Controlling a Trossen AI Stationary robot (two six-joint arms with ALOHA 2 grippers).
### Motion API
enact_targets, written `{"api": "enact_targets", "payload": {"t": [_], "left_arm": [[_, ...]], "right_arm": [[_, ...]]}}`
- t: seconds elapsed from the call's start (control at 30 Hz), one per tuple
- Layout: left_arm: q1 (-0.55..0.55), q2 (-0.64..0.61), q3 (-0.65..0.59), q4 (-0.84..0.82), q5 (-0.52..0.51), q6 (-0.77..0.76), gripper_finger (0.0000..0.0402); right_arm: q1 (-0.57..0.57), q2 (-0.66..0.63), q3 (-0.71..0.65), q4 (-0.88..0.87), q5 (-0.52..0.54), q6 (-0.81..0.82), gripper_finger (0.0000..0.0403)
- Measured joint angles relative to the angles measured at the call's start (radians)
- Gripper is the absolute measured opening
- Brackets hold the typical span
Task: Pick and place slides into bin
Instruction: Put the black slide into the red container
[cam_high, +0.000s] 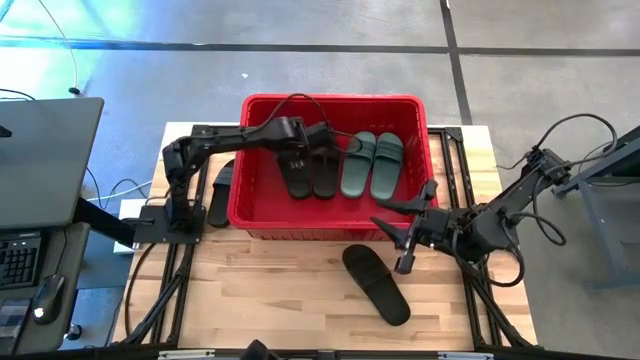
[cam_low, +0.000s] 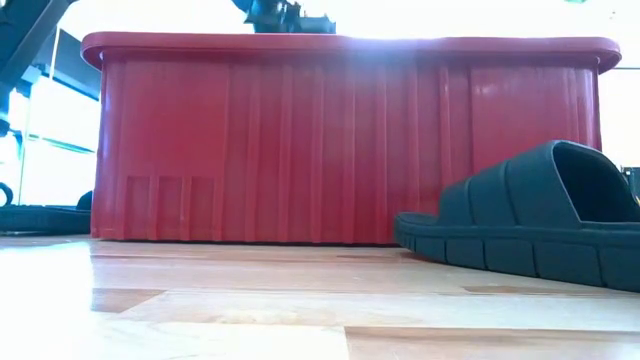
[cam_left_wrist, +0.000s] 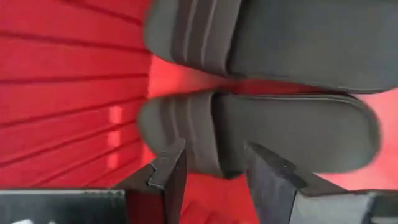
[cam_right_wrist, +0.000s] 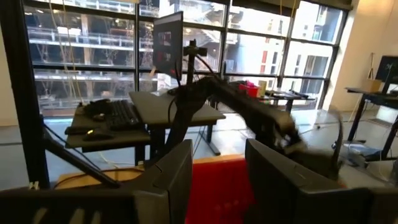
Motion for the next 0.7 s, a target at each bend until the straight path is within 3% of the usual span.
{"api": "enact_targets", "payload": {"t": [0.2,0.37,0.7], "left_arm": [[-0.067,-0.001,0.284,-0.247,-0.018,-0.001,0.0132],[-0.122,-0.004,0.483,-0.444,-0.069,-0.125,0.0132],[-0.260,-0.117,0.522,-0.435,-0.158,-0.135,0.0131]], "right_arm": [[0.000,0.000,0.000,-0.064,-0.001,0.101,0.0138],[0.021,0.000,0.000,-0.119,0.023,0.159,0.0138],[0.105,0.000,0.000,-0.211,0.158,0.261,0.0138]]}}
